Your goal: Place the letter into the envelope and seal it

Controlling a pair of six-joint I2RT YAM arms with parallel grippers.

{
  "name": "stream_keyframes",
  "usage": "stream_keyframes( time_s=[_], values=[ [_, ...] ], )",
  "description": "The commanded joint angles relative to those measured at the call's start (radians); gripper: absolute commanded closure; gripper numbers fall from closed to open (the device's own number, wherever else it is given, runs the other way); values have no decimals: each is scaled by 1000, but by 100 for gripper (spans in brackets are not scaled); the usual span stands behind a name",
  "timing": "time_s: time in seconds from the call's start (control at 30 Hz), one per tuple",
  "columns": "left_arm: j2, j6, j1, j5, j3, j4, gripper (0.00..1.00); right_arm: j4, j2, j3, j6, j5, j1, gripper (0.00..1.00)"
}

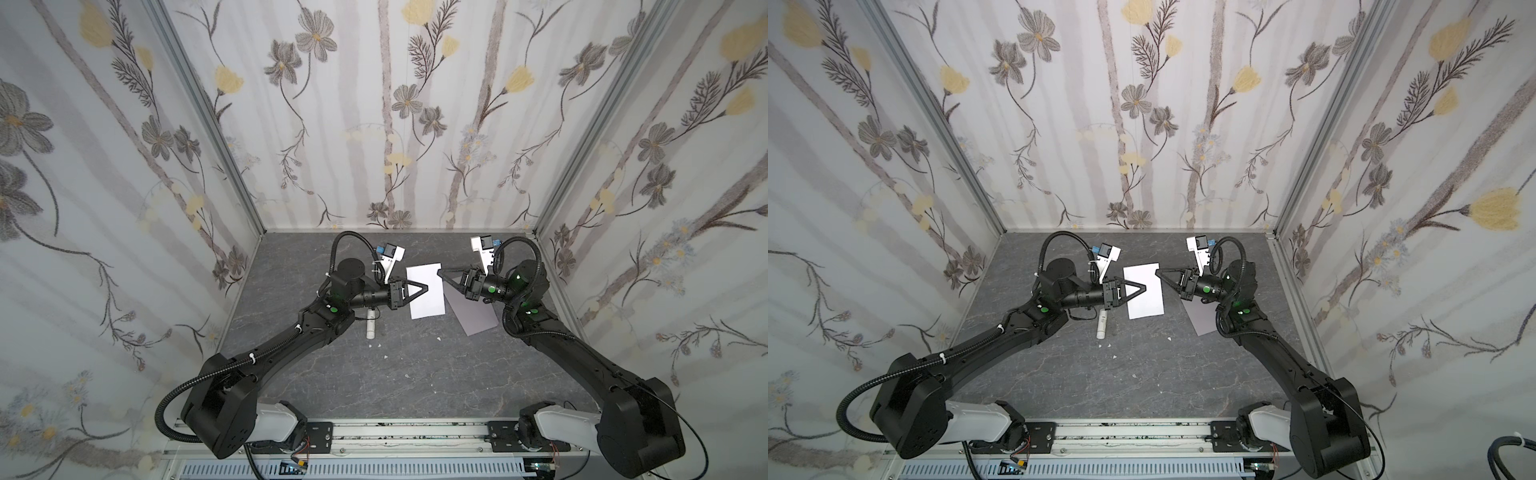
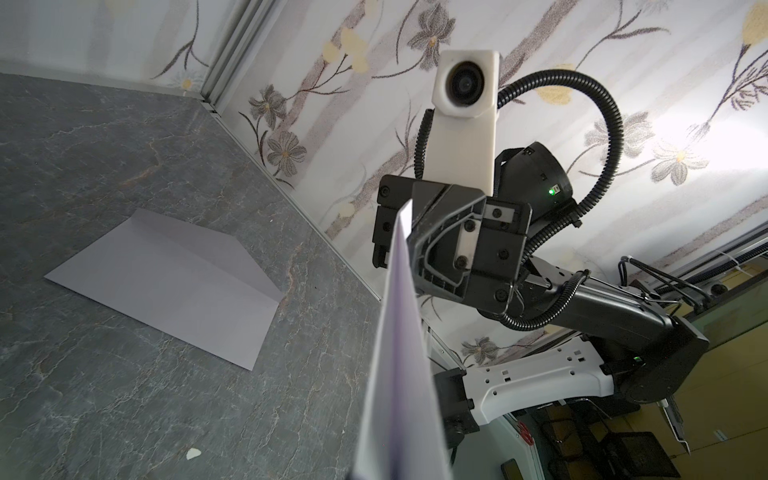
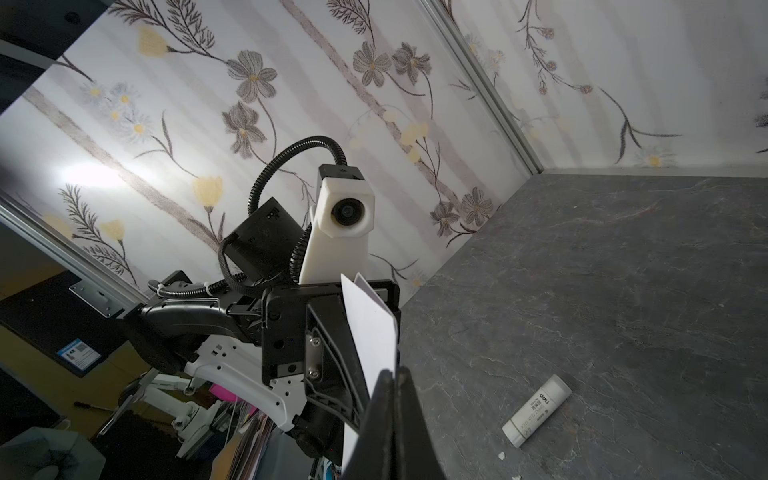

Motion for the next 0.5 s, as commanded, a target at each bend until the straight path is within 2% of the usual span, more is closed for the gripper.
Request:
stream_keyframes(
  time_s=[0.0,0.03,0.13,0.2,0.23,0.27,0.3,0.33,0.4,0.47],
  values=[
    [-2,-9,-1,1,13,46,100,54,-8,-3,0,-11,1,89],
    [-1,-11,0,-1,14,46,100,57,-10,-3,3,-9,2,74],
    [-3,-14,-1,0,16,48,100,66,-17,-35,7,-10,2,60],
    [-8,-14,-1,-3,15,51,100,69,-20,-41,8,-13,2,61],
    [-9,-16,0,-4,12,51,100,68,-20,-43,8,-15,5,67],
    [-11,-16,-1,-6,10,53,100,70,-20,-45,10,-17,4,78],
    [-10,-16,-1,-7,10,54,100,71,-19,-46,11,-18,6,97],
    [-9,-16,0,-7,10,54,100,73,-19,-46,13,-18,7,100],
    [-8,-16,-1,-7,12,57,100,81,-17,-46,16,-21,11,100],
    [-6,-16,-1,-7,14,59,100,81,-19,-45,19,-19,12,73]
  ],
)
